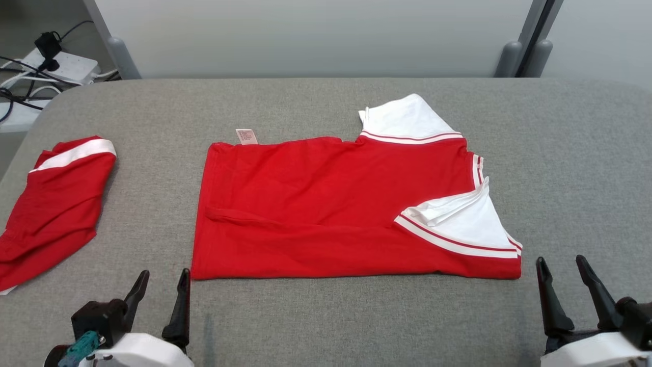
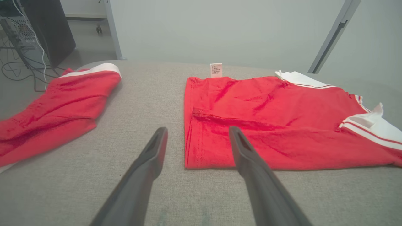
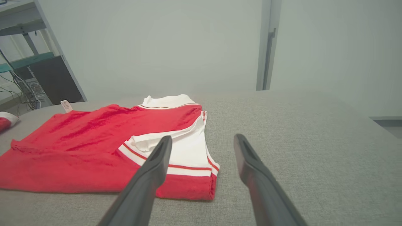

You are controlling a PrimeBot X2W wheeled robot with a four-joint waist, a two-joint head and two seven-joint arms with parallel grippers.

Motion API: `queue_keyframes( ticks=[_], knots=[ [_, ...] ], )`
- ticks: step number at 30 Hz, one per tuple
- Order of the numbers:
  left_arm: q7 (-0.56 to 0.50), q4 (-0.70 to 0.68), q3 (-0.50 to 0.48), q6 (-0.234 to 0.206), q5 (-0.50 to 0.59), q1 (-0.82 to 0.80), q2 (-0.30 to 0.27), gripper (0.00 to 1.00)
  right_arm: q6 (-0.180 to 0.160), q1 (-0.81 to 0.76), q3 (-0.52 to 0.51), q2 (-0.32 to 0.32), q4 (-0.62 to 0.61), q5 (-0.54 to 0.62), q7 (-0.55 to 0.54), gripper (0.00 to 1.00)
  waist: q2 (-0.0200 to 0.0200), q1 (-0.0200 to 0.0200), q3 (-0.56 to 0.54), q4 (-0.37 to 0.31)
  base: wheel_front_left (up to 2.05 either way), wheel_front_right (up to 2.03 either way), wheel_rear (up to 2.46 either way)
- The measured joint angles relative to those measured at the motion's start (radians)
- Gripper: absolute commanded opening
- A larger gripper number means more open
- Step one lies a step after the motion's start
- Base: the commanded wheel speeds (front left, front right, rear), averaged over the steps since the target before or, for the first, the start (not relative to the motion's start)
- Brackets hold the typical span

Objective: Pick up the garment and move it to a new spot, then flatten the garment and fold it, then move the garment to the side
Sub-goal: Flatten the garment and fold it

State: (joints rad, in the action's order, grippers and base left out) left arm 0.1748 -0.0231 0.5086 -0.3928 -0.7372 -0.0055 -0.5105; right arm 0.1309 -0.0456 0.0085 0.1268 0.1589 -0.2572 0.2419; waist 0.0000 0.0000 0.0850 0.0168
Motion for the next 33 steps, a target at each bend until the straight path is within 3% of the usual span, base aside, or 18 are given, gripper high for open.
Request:
queue_keyframes(
  ticks=[6,12,20,25,26,27,28,29,30,31,32,33],
  knots=[
    [-0.030,0.147,0.007,0.094,-0.069,-0.098,0.055,1.00,0.000,0.107,0.011,0.035,0.122,-0.041,-0.017,1.00,0.0000,0.0000,0.070,-0.015,0.00,0.00,0.00],
    [-0.062,0.271,0.013,0.161,-0.107,-0.202,0.089,1.00,0.000,0.226,0.081,0.070,0.220,-0.084,-0.045,1.00,0.0000,0.0000,0.150,-0.028,0.00,0.00,0.00],
    [-0.096,0.384,0.015,0.204,-0.138,-0.266,0.113,1.00,0.000,0.290,0.185,0.103,0.287,-0.158,-0.071,1.00,0.0000,0.0000,0.213,-0.027,0.00,0.00,0.00],
    [-0.116,0.386,0.010,0.233,-0.174,-0.271,0.112,1.00,0.000,0.303,0.224,0.112,0.309,-0.190,-0.097,1.00,0.0000,0.0001,0.223,-0.028,0.00,0.00,0.00],
    [-0.124,0.384,0.008,0.235,-0.181,-0.271,0.111,0.87,0.000,0.309,0.228,0.115,0.309,-0.196,-0.099,1.00,0.0000,0.0000,0.224,-0.028,0.00,0.00,0.00],
    [-0.130,0.382,0.007,0.235,-0.181,-0.272,0.108,0.64,0.000,0.314,0.234,0.119,0.309,-0.201,-0.105,1.00,0.0000,0.0000,0.226,-0.029,0.00,0.00,0.00],
    [-0.133,0.380,0.006,0.238,-0.185,-0.272,0.107,0.64,0.000,0.320,0.243,0.122,0.310,-0.207,-0.113,1.00,0.0000,0.0000,0.227,-0.029,0.00,0.00,0.00],
    [-0.141,0.379,0.005,0.246,-0.193,-0.273,0.105,0.39,0.000,0.326,0.252,0.126,0.310,-0.212,-0.119,1.00,0.0000,0.0000,0.228,-0.030,0.00,0.00,0.00],
    [-0.146,0.378,0.004,0.249,-0.197,-0.275,0.103,0.00,0.000,0.331,0.256,0.127,0.311,-0.216,-0.120,0.49,0.0000,0.0000,0.228,-0.030,0.00,0.00,0.00],
    [-0.150,0.378,0.003,0.255,-0.202,-0.275,0.103,0.00,0.000,0.334,0.258,0.127,0.313,-0.228,-0.128,0.33,0.0000,0.0000,0.229,-0.031,0.00,0.00,0.00],
    [-0.159,0.378,0.007,0.262,-0.206,-0.276,0.103,0.00,0.000,0.337,0.260,0.127,0.314,-0.237,-0.129,0.05,0.0000,0.0000,0.228,-0.031,0.00,0.00,0.00],
    [-0.166,0.375,0.009,0.267,-0.207,-0.277,0.107,0.00,0.000,0.341,0.262,0.127,0.315,-0.241,-0.130,0.00,0.0000,0.0000,0.226,-0.030,0.00,0.00,0.00]
  ],
)
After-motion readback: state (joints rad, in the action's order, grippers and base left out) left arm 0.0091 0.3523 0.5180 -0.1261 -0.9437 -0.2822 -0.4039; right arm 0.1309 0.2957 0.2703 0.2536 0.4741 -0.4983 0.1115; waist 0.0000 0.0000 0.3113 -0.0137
